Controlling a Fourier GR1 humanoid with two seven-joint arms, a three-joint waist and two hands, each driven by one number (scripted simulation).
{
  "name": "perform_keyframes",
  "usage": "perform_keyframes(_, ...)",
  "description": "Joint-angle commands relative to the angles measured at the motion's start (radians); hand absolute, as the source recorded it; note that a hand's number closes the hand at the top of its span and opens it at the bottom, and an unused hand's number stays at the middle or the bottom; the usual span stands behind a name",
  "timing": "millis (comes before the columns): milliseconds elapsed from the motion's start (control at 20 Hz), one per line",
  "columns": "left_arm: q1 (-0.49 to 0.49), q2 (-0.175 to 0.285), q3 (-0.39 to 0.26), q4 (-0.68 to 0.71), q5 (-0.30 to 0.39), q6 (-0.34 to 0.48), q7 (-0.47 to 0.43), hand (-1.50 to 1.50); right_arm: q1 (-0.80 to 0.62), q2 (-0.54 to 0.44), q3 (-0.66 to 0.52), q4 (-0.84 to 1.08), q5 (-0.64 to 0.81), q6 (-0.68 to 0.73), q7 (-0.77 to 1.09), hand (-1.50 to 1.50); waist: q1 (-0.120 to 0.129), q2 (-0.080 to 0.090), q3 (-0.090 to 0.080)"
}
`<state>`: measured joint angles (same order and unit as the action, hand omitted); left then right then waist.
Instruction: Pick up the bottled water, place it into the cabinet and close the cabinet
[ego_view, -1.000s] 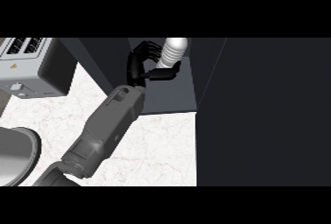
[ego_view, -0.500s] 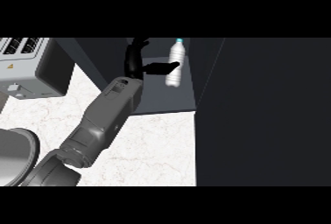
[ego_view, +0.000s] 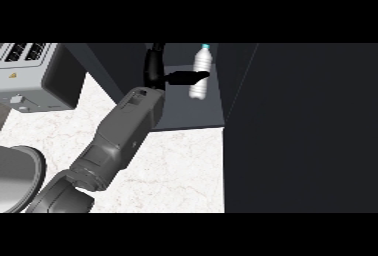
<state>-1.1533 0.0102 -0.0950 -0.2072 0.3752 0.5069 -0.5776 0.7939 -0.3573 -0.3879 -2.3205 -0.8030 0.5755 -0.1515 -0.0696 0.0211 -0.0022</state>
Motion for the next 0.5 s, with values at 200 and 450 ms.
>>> perform_keyframes(200,-0.036,-0.01,-0.008,-0.037,0.046,-0.046,-0.053,-1.5,-0.032,-0.02,-0.003,-0.119,-0.04,-0.084,0.088,-1.5,0.001,-0.005,0.0)
perform_keyframes(450,0.054,-0.01,-0.077,-0.116,0.137,-0.048,-0.098,-1.5,-0.032,-0.006,-0.019,-0.073,-0.022,-0.026,0.075,-1.5,0.0,-0.014,0.001)
